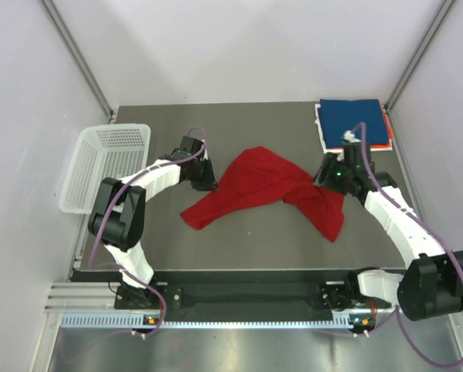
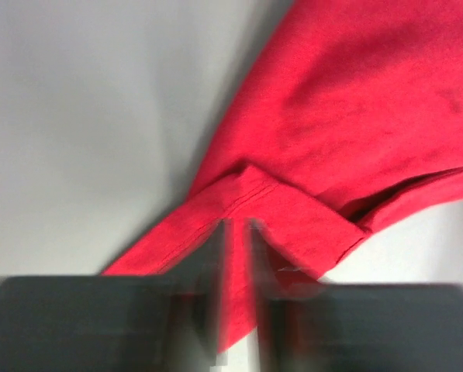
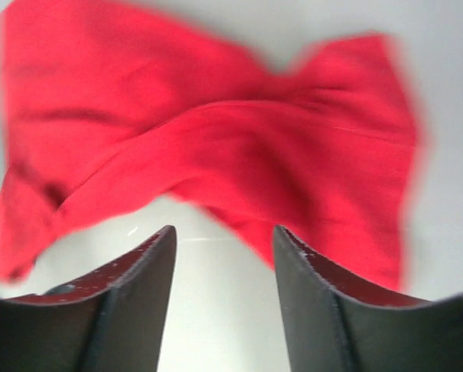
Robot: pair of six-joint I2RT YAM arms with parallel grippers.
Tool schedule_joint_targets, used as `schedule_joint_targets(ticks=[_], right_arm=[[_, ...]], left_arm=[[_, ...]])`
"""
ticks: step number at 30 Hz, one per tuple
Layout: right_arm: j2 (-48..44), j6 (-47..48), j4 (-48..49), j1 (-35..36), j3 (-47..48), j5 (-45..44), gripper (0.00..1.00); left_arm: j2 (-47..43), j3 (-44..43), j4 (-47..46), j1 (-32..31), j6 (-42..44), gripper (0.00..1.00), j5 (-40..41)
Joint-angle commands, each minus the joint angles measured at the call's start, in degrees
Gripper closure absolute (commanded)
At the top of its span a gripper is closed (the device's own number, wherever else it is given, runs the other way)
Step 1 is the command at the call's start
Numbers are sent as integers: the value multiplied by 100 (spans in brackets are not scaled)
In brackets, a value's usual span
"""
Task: Fold and stack the t-shirts
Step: Flatten the tshirt out
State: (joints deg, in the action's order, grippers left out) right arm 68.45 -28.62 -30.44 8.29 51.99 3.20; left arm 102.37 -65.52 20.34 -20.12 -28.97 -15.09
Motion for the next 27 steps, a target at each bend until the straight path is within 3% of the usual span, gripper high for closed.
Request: schedule_joint_targets(ticks=[1, 4, 5, 11, 19, 27], right_arm=[[-103, 576, 827, 908, 48, 418, 45], [361, 805, 1179, 1794, 504, 444, 42], [737, 875, 1302, 1981, 645, 497, 43], [2608, 1692, 1611, 2931, 2373, 971, 56], [4780, 2563, 1181, 3293, 4090, 1797, 53], [5828, 2704, 1031, 3416, 4786, 1948, 53]], left_arm=[[-586, -49, 408, -1, -205, 70, 778], [-1156, 301, 445, 60, -468, 52, 1149], [-1532, 546, 427, 130, -539, 50, 1166], [-2973, 1268, 602, 412, -785, 49, 1166], [-4618, 1893, 585, 693, -979, 47, 1324], [-5113, 1920, 726, 702, -900, 46, 1711]])
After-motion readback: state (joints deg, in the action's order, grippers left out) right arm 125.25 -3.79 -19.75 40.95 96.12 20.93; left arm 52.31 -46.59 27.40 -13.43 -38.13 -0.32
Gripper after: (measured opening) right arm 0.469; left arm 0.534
